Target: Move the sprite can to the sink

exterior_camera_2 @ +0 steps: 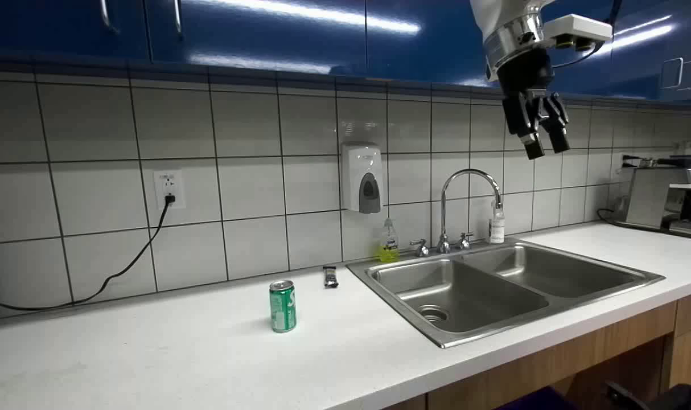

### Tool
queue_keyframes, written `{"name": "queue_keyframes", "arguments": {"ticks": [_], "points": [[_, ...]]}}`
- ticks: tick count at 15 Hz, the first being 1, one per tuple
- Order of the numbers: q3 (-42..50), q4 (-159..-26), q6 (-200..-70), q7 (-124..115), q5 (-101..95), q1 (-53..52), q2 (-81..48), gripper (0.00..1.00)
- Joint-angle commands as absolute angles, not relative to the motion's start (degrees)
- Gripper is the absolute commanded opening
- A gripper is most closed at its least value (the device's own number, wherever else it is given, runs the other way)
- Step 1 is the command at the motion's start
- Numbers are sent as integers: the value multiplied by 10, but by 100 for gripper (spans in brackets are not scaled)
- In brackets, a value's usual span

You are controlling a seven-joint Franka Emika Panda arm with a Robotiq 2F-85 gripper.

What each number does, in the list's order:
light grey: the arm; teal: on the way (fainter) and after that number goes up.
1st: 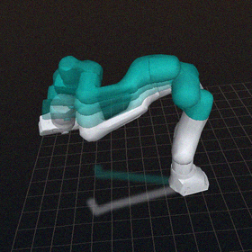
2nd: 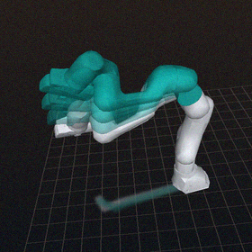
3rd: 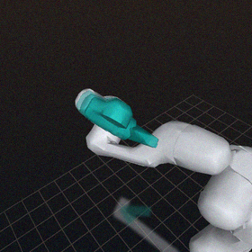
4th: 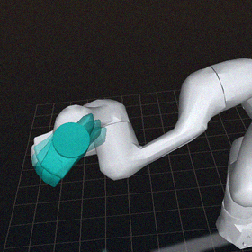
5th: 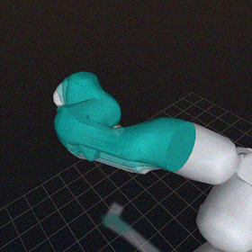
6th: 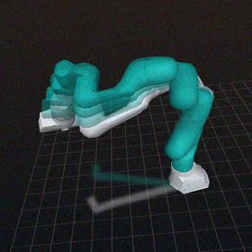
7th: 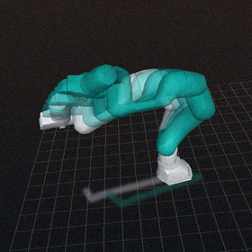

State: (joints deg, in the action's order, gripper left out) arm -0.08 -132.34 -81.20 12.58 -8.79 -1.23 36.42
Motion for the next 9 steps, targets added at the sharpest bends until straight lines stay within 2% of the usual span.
{"name": "queue_keyframes", "arguments": {"ticks": [1, 9], "points": [[6, -1322, -810, 121, -91, -22, 363, 100], [-3, -1341, -852, 124, -51, -60, 365, 100]]}}
